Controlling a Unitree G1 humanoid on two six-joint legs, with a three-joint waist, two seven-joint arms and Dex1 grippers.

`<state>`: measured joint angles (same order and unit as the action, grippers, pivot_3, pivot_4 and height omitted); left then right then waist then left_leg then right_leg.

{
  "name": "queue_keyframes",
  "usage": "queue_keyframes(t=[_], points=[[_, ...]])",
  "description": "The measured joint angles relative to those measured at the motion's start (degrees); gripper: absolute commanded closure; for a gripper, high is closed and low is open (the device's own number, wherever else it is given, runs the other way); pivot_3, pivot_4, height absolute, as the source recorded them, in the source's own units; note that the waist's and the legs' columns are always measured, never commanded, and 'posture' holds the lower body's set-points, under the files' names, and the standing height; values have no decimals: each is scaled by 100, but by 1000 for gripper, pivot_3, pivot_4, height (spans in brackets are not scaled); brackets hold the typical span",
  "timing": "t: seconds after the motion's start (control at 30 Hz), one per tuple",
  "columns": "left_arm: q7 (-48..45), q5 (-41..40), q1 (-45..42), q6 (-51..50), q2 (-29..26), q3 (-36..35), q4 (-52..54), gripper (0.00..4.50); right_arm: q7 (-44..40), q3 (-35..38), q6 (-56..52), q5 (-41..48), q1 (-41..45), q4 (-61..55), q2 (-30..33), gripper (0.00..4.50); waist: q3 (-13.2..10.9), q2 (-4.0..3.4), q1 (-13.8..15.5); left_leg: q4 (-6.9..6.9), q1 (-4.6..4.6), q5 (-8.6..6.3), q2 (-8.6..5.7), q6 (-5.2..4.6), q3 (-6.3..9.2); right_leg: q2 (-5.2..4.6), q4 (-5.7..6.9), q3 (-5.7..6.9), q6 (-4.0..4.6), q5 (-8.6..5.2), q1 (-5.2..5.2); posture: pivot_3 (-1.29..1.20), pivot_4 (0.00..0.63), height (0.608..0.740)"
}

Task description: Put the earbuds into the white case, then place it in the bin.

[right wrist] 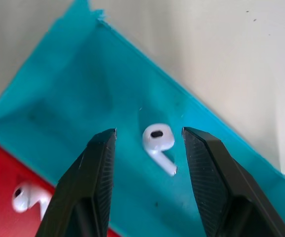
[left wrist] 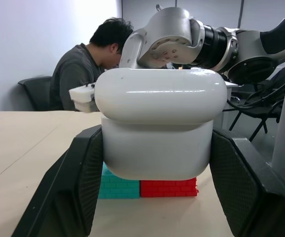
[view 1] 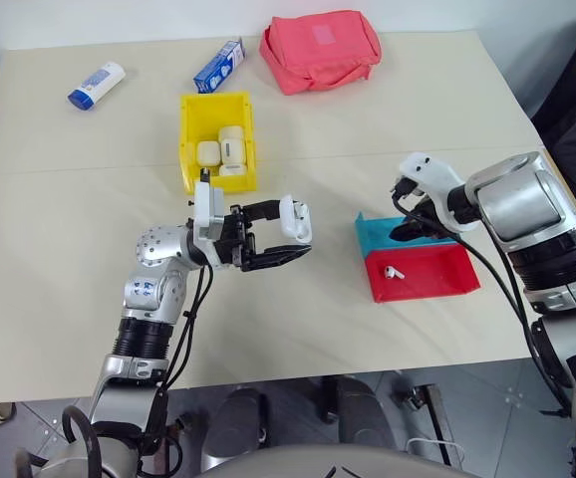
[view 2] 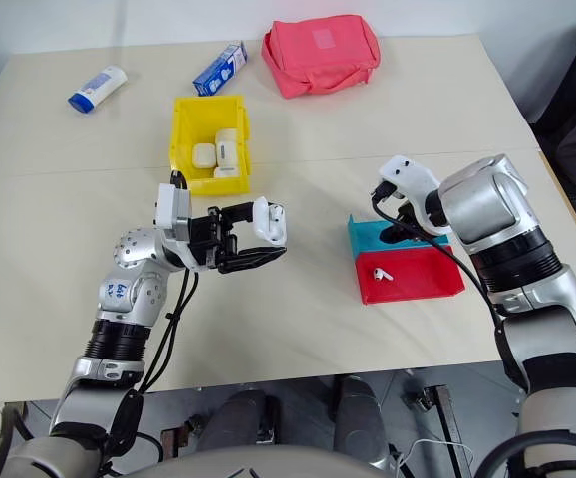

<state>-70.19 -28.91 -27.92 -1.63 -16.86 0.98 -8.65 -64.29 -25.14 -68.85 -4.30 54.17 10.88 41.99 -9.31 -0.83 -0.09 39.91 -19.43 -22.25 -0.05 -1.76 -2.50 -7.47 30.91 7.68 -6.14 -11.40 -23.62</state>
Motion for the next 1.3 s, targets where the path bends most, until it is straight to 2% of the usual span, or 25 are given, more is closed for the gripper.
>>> queue_keyframes(t=[0.33, 0.93, 1.03, 1.13, 1.3], points=[[63, -12, 197, -129, -127, -2, 358, 1708, 145, -155, 270, 130, 94, 353, -2, 2293, 0, 0, 1, 0, 0, 0, 0, -1, 0, 0, 0, 0, 1, 0, 1, 0, 150, 740], [75, -14, 268, -153, -170, -5, 373, 1708, 64, -268, 513, 152, 104, 409, 65, 2293, 1, 1, 2, 0, 2, 0, 1, -1, 0, 0, 1, 0, 1, -1, 2, 0, 150, 740], [78, -14, 268, -153, -171, -5, 373, 1708, 27, -275, 516, 153, 104, 409, 72, 2918, 1, 1, 2, 0, 2, 0, 2, -1, 1, 0, 1, 0, 2, -1, 2, 0, 150, 740], [78, -14, 268, -153, -171, -5, 373, 1708, -8, -280, 519, 155, 104, 407, 77, 3938, 1, 1, 3, 0, 2, 0, 2, -1, 1, 0, 1, 0, 2, -1, 2, 0, 150, 740], [71, -14, 262, -152, -172, -6, 364, 1708, -41, -295, 600, 155, 104, 410, 105, 4013, 0, 1, 5, 0, 1, 0, 1, -2, 1, -1, 1, 0, 2, -1, 2, 0, 150, 740]])
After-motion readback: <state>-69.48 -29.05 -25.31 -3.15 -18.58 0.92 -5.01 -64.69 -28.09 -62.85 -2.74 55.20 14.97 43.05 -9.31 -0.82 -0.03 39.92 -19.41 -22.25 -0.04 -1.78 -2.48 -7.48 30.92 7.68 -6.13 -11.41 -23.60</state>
